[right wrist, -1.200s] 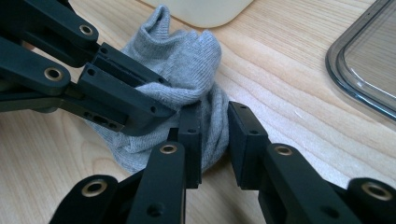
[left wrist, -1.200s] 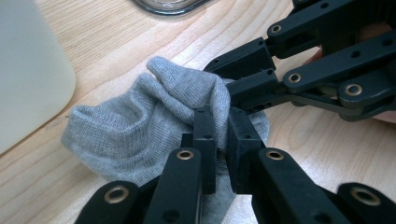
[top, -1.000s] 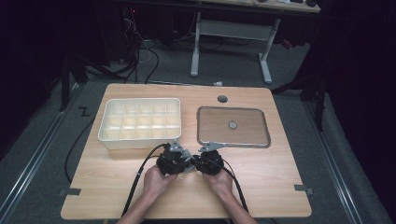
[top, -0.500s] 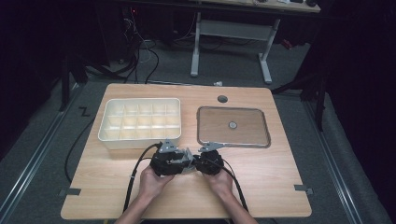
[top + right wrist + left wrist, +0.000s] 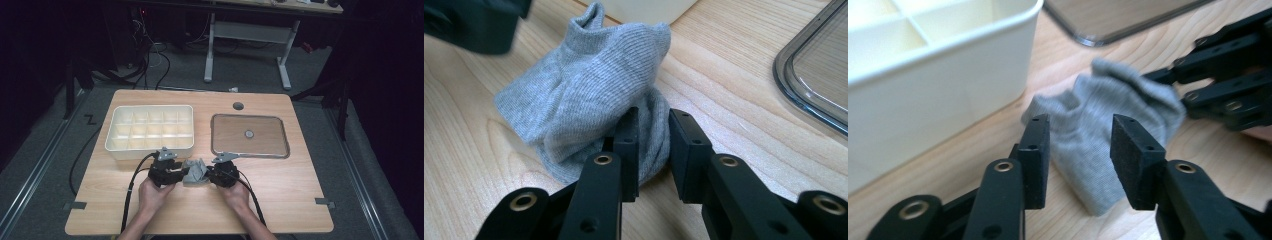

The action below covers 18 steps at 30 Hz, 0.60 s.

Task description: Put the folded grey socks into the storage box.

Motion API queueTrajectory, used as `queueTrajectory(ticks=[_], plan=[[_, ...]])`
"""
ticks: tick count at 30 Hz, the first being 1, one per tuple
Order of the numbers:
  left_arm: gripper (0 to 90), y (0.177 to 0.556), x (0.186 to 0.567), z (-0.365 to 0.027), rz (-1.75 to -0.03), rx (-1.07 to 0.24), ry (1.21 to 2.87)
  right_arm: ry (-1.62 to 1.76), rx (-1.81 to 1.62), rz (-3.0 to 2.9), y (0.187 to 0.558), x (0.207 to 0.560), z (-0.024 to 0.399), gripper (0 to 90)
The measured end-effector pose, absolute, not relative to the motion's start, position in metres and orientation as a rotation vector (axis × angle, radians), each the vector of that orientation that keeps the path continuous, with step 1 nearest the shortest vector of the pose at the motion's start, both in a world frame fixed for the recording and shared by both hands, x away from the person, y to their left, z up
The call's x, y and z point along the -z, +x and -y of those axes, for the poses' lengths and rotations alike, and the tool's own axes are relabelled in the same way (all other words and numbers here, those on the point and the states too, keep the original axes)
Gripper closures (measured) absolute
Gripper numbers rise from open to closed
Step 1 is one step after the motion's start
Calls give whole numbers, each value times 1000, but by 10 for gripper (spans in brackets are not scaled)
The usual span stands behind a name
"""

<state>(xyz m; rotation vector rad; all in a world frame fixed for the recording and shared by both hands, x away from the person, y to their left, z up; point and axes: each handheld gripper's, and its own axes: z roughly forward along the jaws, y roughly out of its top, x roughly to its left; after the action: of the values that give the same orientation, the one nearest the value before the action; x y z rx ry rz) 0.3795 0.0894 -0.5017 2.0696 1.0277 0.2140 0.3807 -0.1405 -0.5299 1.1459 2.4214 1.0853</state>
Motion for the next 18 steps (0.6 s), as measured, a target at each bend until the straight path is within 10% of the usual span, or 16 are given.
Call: queueTrajectory(ticks=[18], plan=[[479, 380, 526, -73, -1076, -228, 2089, 1150, -1062, -2391, 375, 520, 145, 652]])
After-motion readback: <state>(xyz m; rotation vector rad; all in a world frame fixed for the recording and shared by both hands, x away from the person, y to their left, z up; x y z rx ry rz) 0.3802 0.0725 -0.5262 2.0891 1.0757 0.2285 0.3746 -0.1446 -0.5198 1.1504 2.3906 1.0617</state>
